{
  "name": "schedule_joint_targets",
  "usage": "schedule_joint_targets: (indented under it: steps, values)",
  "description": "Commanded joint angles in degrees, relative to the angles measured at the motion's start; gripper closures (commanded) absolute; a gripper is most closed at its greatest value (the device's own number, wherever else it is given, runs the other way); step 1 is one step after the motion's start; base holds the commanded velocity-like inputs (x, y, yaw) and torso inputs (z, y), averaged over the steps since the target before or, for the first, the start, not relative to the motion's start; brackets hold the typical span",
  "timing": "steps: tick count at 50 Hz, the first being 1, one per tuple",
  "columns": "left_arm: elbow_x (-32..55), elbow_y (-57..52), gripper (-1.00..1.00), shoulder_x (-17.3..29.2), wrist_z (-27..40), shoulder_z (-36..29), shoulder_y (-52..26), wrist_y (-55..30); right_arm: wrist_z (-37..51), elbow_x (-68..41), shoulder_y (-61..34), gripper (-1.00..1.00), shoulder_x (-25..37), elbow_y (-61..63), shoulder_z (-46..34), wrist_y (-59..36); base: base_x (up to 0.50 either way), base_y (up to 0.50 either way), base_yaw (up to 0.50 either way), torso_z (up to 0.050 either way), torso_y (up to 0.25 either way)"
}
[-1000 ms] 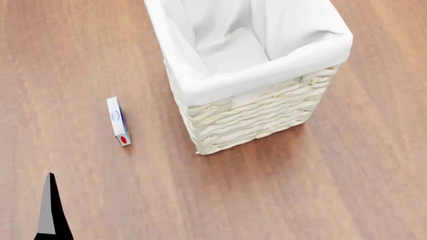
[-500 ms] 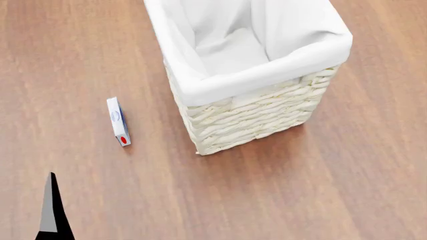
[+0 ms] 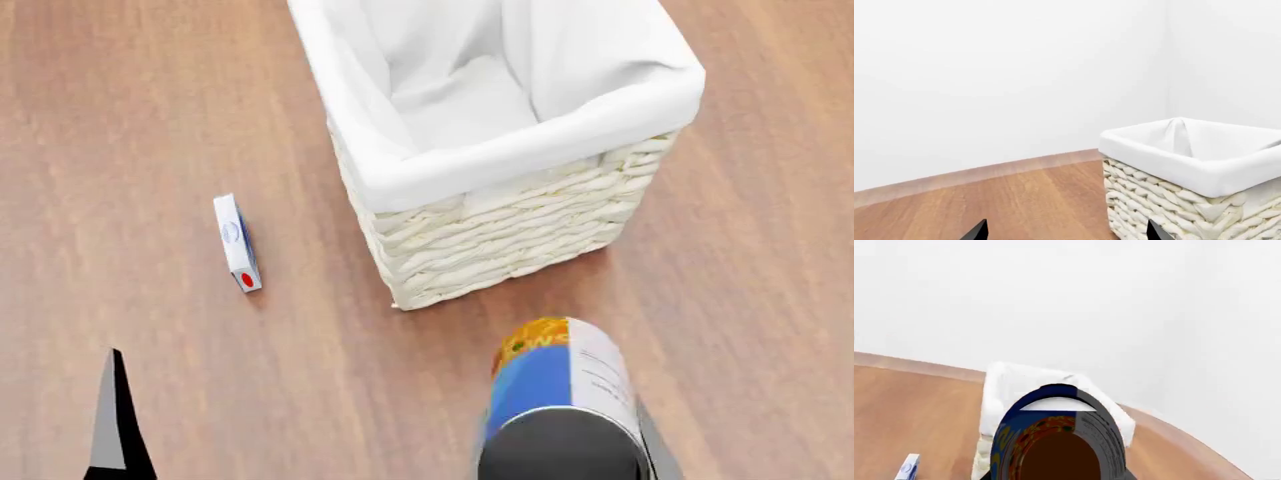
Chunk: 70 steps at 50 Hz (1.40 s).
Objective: Pick up the alphabet soup and the cream cheese box, and put them in the basket.
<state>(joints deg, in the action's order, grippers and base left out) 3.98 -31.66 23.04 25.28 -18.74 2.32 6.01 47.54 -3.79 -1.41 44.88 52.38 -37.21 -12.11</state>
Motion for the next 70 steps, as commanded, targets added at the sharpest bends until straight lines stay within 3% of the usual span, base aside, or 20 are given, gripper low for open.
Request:
schedule_joint_targets:
  steps: [1, 4, 7, 8, 12, 23, 26, 32, 40, 58, 70]
  values:
    - [-0.15, -0.55, -1.0, -0.09, -0.11, -0.87, 0.03, -0.23, -48.11, 33.26, -1.14, 1.0, -42.19, 7.61, 30.05, 1.08, 0.0, 0.0, 0.0, 0.0, 0.0]
    - [-0.1, -0.14, -1.0, -0.12, -0.25, -1.04, -0.22, -0.05, -71.56, 37.7, -17.8, 1.0, -44.87, 7.61, 27.56, -14.85, 0.0, 0.0, 0.0, 0.0, 0.0]
    - [0.01, -0.32, -1.0, -0.06, -0.28, -1.09, -0.33, -0.3, -76.0, 39.35, -27.87, 1.0, -44.86, 7.61, 26.86, -23.54, 0.0, 0.0, 0.0, 0.0, 0.0]
    - [0.03, -0.37, -1.0, -0.03, -0.31, -1.12, -0.41, -0.43, -76.69, 36.62, -34.83, 1.0, -44.87, 7.61, 27.93, -32.14, 0.0, 0.0, 0.0, 0.0, 0.0]
    - [0.2, -0.38, -1.0, 0.04, -0.45, -1.33, -0.46, -0.59, -85.66, 38.23, -49.46, 1.0, -44.44, 7.17, 26.6, -47.13, 0.0, 0.0, 0.0, 0.0, 0.0]
    - [0.5, -0.73, -1.0, -0.05, -0.55, -1.7, -1.03, -0.93, -87.5, 26.59, -70.93, 1.0, -43.11, -23.77, 32.95, -50.4, 0.0, 0.0, 0.0, 0.0, 0.0]
    - [0.9, -0.88, -1.0, -0.03, -0.5, -1.61, -0.95, -0.93, -85.38, 25.56, -77.52, 1.0, -42.24, -39.61, 31.42, -47.81, 0.0, 0.0, 0.0, 0.0, 0.0]
    - [1.54, -1.08, -1.0, -0.1, -0.64, -1.74, -1.28, -1.11, -84.87, 22.97, -83.03, 1.0, -43.11, -52.86, 31.97, -50.64, 0.0, 0.0, 0.0, 0.0, 0.0]
    - [1.62, -0.58, -1.0, -0.25, -0.71, -2.09, -1.65, -0.98, -85.17, 22.77, -80.44, 1.0, -42.32, -52.77, 28.1, -52.67, 0.0, 0.0, 0.0, 0.0, 0.0]
    - [2.14, -1.27, -1.0, 0.53, -0.27, -1.27, -1.44, -0.99, -75.91, 15.34, -81.96, 1.0, -44.18, -73.48, 30.42, -38.43, 0.0, 0.0, 0.0, 0.0, 0.0]
    - [2.28, -2.13, -1.0, 0.91, -0.1, -1.25, -1.32, -1.42, -72.51, 10.25, -80.34, 1.0, -43.65, -77.57, 27.56, -34.92, 0.0, 0.0, 0.0, 0.0, 0.002]
